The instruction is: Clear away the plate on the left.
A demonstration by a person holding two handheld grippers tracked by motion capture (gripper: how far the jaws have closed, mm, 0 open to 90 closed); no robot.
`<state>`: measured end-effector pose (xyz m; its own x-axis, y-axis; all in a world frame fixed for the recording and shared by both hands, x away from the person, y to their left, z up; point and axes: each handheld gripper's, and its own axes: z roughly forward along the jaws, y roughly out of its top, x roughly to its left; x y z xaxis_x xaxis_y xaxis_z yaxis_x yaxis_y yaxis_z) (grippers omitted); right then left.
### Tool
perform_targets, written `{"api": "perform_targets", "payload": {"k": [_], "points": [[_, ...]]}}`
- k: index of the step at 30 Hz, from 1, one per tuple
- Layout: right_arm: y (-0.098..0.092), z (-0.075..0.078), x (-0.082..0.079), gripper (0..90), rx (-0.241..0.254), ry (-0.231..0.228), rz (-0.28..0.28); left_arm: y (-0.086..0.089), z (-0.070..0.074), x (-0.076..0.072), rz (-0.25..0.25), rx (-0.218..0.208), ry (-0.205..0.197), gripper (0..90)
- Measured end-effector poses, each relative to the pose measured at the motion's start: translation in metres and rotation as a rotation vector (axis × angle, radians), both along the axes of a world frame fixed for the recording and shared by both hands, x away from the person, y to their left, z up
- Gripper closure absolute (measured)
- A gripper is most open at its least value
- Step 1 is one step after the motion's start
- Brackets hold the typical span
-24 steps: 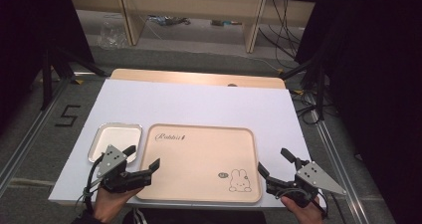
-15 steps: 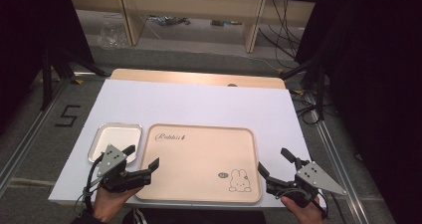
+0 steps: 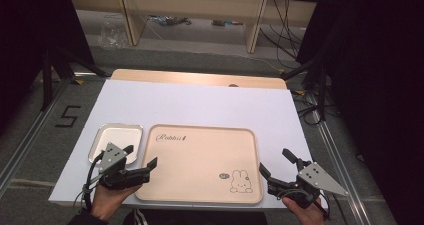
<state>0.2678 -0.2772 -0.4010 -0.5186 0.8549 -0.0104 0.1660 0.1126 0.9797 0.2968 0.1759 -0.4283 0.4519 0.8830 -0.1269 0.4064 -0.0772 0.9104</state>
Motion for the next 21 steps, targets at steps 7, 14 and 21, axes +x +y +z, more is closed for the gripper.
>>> {"api": "perform_targets", "payload": {"k": [7, 14, 21], "points": [[0.0, 0.0, 0.0, 15.1, 0.0, 0.0, 0.0, 0.005, -0.001, 0.005, 0.023, 0.014, 0.025, 13.1], [0.0, 0.0, 0.0, 15.2, 0.001, 0.004, 0.003, 0.008, -0.003, 0.01, 0.055, 0.036, 0.049, 13.1], [0.001, 0.0, -0.001, 15.2, 0.0, 0.012, 0.006, 0.021, -0.003, 0.017, 0.102, 0.016, 0.062, 13.7]]}}
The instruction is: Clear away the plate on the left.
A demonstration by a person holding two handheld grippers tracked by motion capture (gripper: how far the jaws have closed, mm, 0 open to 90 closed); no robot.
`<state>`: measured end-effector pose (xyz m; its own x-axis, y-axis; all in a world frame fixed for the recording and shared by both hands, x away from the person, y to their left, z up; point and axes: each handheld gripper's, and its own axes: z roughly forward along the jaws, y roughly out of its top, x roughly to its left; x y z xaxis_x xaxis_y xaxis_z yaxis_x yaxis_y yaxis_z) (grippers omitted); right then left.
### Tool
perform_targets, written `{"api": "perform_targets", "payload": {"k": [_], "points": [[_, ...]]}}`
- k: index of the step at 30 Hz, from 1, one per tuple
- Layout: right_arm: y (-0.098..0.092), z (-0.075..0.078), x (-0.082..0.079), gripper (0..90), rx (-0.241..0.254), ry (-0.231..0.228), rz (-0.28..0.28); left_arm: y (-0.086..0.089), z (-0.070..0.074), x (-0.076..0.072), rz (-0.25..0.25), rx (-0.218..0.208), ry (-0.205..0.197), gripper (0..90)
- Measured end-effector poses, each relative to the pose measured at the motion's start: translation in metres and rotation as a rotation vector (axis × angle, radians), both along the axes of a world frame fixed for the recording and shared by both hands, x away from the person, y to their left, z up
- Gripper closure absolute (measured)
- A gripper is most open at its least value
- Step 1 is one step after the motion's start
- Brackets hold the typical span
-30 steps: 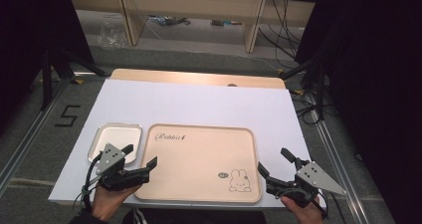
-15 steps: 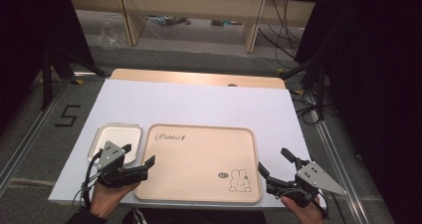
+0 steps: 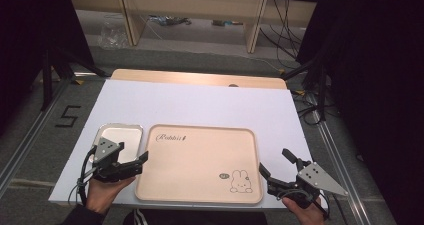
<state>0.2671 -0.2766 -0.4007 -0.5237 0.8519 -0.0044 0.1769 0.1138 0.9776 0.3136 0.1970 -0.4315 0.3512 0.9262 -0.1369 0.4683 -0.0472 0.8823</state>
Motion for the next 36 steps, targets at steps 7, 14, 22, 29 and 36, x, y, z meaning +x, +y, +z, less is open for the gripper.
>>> {"api": "perform_targets", "payload": {"k": [7, 14, 22, 29, 36], "points": [[0.0, 0.0, 0.001, 15.2, 0.003, -0.007, 0.004, 0.007, 0.001, 0.004, 0.024, 0.0, 0.008, 13.5], [0.001, 0.0, 0.001, 15.2, 0.01, -0.002, 0.017, 0.02, -0.001, 0.018, 0.064, 0.034, 0.035, 13.5], [0.001, 0.0, 0.001, 15.1, 0.011, -0.003, 0.019, 0.041, -0.006, 0.03, 0.104, 0.022, 0.08, 13.4], [0.0, 0.0, 0.002, 15.2, -0.004, -0.029, 0.011, 0.061, -0.014, 0.042, 0.145, 0.005, 0.116, 13.1], [0.002, -0.001, 0.001, 15.2, 0.015, 0.001, 0.015, 0.094, -0.021, 0.054, 0.227, -0.014, 0.141, 13.0]]}}
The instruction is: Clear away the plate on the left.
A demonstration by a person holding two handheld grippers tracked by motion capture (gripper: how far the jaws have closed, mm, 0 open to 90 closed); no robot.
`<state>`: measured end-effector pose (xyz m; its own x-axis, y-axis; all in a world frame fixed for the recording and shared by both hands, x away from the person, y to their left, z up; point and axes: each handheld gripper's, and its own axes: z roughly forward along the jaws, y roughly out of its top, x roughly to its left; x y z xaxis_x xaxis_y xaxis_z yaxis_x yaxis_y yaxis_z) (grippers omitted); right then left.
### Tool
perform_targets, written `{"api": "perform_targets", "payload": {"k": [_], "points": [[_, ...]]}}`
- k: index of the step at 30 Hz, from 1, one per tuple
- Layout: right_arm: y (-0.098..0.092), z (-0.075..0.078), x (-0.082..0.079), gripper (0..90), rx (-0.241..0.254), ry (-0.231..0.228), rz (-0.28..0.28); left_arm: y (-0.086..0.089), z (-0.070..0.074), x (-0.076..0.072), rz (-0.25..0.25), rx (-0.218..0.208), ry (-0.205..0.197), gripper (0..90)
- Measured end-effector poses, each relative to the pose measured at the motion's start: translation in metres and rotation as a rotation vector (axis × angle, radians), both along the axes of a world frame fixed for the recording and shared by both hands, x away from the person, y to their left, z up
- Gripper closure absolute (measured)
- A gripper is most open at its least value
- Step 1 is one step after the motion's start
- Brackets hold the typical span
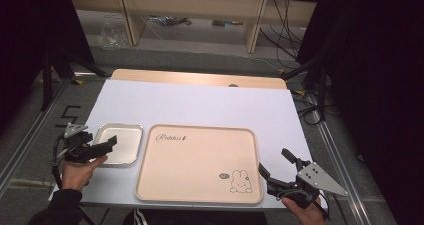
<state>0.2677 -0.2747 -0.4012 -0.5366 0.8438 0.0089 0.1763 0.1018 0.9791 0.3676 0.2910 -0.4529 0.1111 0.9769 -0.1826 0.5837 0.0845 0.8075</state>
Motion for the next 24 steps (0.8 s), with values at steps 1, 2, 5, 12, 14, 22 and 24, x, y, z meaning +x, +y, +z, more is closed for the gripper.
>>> {"api": "perform_targets", "payload": {"k": [1, 2, 5, 12, 14, 22, 24], "points": [[0.0, 0.0, 0.0, 15.2, -0.001, -0.001, -0.002, 0.004, -0.002, 0.002, 0.014, 0.001, 0.017, 13.1], [0.0, 0.0, 0.0, 15.2, -0.002, -0.001, -0.001, 0.009, -0.005, 0.004, 0.031, -0.001, 0.036, 13.2], [0.0, 0.0, 0.0, 15.2, -0.013, 0.002, -0.01, 0.017, -0.01, 0.008, 0.046, -0.001, 0.07, 14.5], [0.002, -0.001, 0.001, 15.2, 0.005, -0.009, 0.006, 0.033, -0.019, 0.016, 0.072, -0.046, 0.132, 26.1], [-0.001, 0.0, 0.002, 15.2, -0.024, -0.027, -0.004, 0.033, -0.022, 0.019, 0.048, -0.026, 0.162, 32.9], [-0.001, 0.0, 0.001, 15.2, -0.028, -0.016, -0.013, 0.04, -0.028, 0.024, 0.08, -0.037, 0.187, 45.3], [0.0, 0.0, 0.0, 15.2, -0.008, 0.004, -0.009, 0.043, -0.031, 0.026, 0.084, -0.037, 0.21, 48.2]]}}
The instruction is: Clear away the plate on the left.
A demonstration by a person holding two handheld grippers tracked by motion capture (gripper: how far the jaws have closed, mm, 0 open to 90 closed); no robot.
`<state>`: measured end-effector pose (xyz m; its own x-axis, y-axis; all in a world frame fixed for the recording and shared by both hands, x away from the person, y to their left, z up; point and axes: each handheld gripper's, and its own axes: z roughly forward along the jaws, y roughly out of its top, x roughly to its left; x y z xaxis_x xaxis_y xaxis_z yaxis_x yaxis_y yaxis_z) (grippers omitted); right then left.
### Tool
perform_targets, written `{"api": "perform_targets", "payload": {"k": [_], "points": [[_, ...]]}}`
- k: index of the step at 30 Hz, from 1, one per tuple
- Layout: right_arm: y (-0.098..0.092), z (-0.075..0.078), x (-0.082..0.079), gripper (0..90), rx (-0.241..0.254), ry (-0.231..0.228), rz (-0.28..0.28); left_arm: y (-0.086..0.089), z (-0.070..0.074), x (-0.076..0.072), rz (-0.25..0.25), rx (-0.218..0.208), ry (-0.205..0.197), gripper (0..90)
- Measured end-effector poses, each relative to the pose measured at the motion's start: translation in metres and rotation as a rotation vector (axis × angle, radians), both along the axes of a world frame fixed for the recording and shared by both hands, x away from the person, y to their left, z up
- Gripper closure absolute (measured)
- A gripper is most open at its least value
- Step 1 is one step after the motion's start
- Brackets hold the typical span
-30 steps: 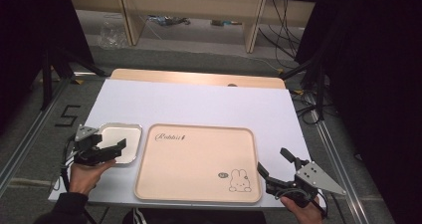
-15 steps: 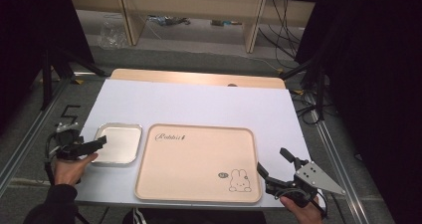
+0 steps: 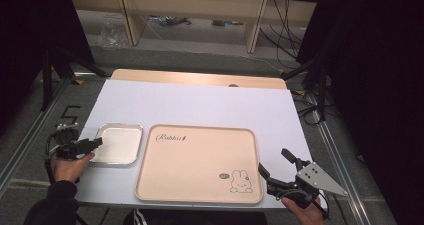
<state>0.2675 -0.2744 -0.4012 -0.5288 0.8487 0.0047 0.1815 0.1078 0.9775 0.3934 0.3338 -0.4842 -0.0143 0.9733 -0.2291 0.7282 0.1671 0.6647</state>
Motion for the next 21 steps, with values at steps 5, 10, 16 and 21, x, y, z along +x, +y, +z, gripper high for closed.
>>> {"api": "perform_targets", "payload": {"k": [5, 10, 16, 21], "points": [[-0.0012, 0.0001, 0.0011, 15.2, -0.015, -0.026, -0.005, -0.0004, -0.0036, 0.0034, 0.001, 0.034, 0.04, 55.4], [0.0, 0.0, -0.0002, 15.2, 0.002, 0.003, 0.002, -0.0012, -0.0032, 0.0048, 0.029, 0.013, 0.061, 63.0], [-0.0008, -0.0003, 0.0012, 15.2, -0.012, -0.027, -0.001, -0.0003, -0.0031, 0.006, 0.031, 0.025, 0.075, 67.2], [-0.0012, -0.0002, 0.0012, 15.2, -0.012, -0.03, -0.005, 0.0016, -0.0024, 0.0077, 0.029, 0.01, 0.091, 67.1]]}}
